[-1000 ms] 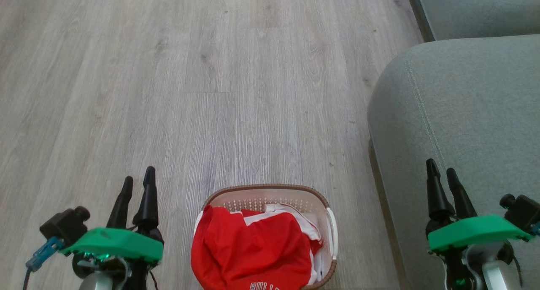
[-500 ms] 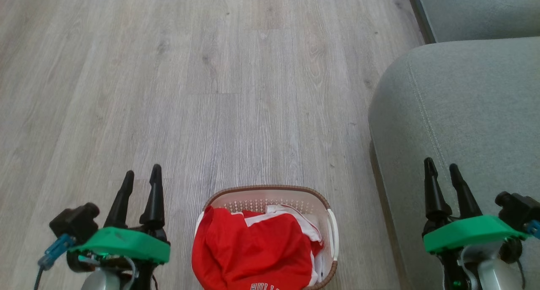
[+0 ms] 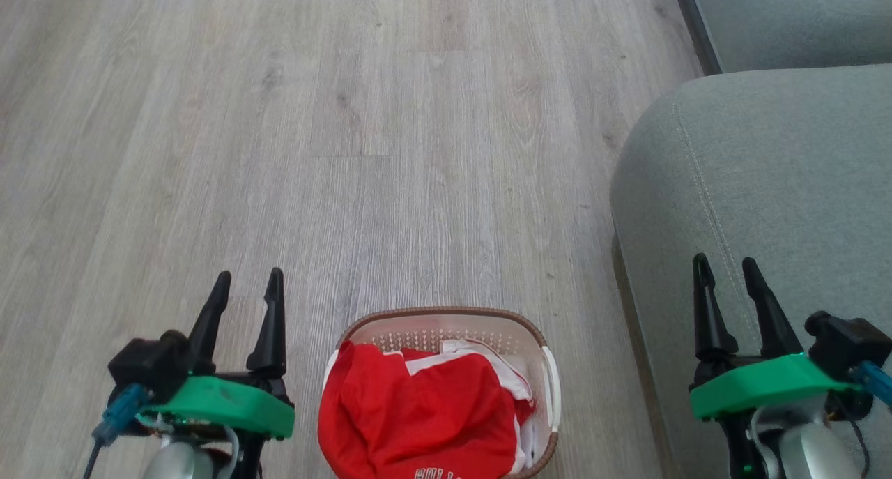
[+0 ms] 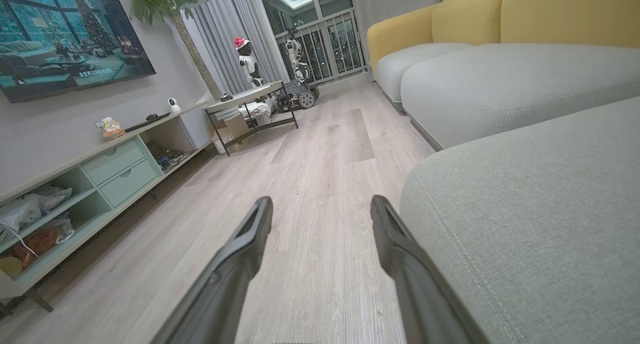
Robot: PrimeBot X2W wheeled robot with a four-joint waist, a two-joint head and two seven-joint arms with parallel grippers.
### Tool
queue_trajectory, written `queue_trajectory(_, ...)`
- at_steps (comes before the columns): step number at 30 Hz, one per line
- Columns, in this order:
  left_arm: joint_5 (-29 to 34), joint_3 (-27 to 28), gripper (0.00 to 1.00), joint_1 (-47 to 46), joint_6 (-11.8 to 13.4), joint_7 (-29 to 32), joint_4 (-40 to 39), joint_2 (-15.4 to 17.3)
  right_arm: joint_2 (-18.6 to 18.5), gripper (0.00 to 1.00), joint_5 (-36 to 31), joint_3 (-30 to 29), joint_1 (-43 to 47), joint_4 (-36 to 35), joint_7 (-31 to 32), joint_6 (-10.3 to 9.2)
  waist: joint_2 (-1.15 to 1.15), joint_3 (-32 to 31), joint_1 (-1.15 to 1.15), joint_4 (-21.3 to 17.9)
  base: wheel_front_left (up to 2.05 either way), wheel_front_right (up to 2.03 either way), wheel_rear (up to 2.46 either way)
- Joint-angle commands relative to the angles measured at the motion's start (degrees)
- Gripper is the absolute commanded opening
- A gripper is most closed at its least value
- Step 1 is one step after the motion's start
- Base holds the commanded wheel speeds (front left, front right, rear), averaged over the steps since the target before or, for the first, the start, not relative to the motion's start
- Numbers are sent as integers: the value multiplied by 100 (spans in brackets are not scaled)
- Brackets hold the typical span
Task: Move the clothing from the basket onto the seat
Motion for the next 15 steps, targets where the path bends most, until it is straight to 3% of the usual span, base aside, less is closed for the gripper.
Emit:
queue_trajectory(1, 220, 122, 100, -347, 48, -96, -253, 67, -53, 100, -211, 119, -221, -251, -101, -1, 0, 6, 0, 1, 0, 0, 0)
queue_trajectory(15, 1175, 40, 100, -387, 47, -331, -372, 63, -54, 100, -1087, 144, -229, -378, -339, -1, 0, 37, 0, -1, 0, 0, 0)
